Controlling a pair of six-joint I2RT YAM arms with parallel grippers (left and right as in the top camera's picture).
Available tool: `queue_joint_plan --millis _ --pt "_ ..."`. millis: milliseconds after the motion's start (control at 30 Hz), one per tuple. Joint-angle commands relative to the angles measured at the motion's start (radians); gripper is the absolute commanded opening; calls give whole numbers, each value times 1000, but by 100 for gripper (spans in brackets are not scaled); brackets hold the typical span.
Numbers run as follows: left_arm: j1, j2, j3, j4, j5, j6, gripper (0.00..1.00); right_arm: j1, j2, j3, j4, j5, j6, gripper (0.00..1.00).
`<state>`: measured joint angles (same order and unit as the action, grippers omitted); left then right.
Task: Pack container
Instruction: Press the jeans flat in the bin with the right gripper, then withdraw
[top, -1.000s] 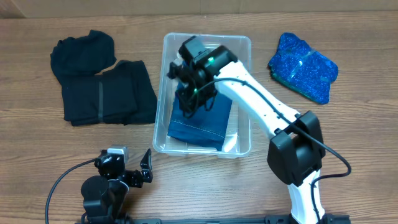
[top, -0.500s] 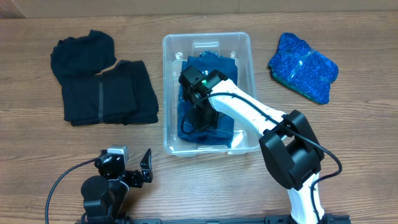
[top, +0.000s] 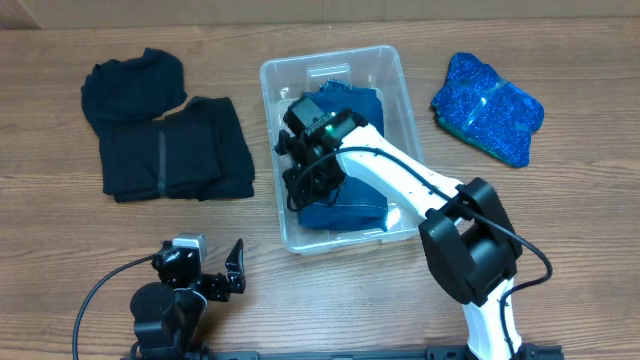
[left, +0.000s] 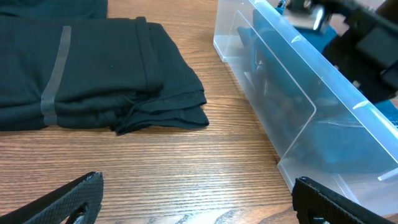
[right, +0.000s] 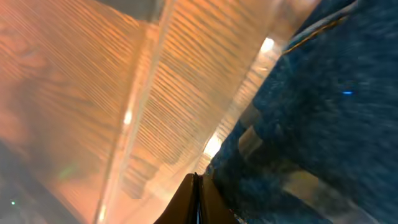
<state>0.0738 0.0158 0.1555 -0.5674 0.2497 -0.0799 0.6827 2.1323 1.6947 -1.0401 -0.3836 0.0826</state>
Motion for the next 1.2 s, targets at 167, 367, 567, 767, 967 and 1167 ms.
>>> queue_joint_plan --millis 167,367,567,767,967,1167 --pt "-2 -5 -3 3 -6 -18 100 5 -28 -84 49 274 199 4" --pt "-2 -5 -3 3 -6 -17 100 5 -31 -24 3 174 224 4" --pt "-2 -5 -3 3 -6 -17 100 4 -40 278 -238 186 202 4" --pt "-2 -5 -3 3 -6 -18 100 -31 -154 462 -494 417 203 4" --pt "-2 -5 -3 3 -6 -17 100 -427 -292 458 -578 454 241 4" --pt "-2 -5 -3 3 -6 -18 100 -709 -292 210 -513 443 251 4"
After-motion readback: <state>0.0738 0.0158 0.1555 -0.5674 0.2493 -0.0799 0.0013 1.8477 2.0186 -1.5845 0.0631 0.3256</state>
